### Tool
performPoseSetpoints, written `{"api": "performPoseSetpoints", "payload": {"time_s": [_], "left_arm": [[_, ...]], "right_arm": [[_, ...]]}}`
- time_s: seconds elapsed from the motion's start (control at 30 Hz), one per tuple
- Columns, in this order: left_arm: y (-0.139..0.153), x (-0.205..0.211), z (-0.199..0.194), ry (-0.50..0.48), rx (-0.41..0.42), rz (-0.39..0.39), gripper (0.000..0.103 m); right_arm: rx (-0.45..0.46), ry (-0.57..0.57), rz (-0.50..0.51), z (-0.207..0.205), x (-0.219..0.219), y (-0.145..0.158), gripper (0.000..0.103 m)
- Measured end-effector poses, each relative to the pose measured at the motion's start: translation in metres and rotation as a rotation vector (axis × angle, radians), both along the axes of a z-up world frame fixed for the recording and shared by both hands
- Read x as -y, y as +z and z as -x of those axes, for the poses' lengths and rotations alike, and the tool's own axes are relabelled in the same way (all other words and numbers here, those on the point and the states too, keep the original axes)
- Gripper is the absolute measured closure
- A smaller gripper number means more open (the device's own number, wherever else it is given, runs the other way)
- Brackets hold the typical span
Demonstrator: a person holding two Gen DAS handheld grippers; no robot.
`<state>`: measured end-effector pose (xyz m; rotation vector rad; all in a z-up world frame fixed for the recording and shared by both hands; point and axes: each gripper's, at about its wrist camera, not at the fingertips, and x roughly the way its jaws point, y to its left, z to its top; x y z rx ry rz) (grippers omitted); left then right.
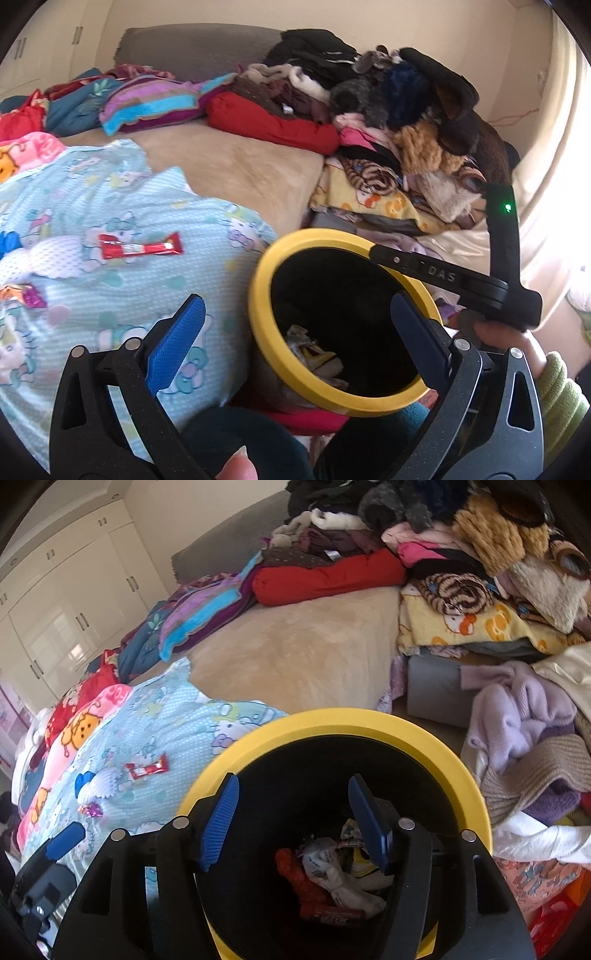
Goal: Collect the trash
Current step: 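Move both tools from the bin back over the remaining trash on the bed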
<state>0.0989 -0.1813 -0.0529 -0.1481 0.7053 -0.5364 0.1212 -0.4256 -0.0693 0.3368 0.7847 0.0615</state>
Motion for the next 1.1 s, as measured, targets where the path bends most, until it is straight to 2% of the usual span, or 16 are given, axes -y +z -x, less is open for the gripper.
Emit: {"api": "performPoseSetpoints", "payload": {"time_s": [0.43, 0.77, 1.1], "left_arm": [[0.011, -0.049, 0.000, 0.141, 0.038, -0.004, 0.011], [0.014, -0.099, -0.004, 0.273, 0.053, -0.002, 0.011], [0.011, -0.151, -0.007, 0.392, 0.044, 0.008, 0.011]], "right_arm": [[0.061, 0.133, 0.071, -0.003, -0.059, 0.020, 0.037], [0.103, 0.244, 0.114, -0.003, -0.116, 0.024, 0.037], [0.131, 0.306, 0.125, -0.004, -0.158, 0.027, 0.037]]}}
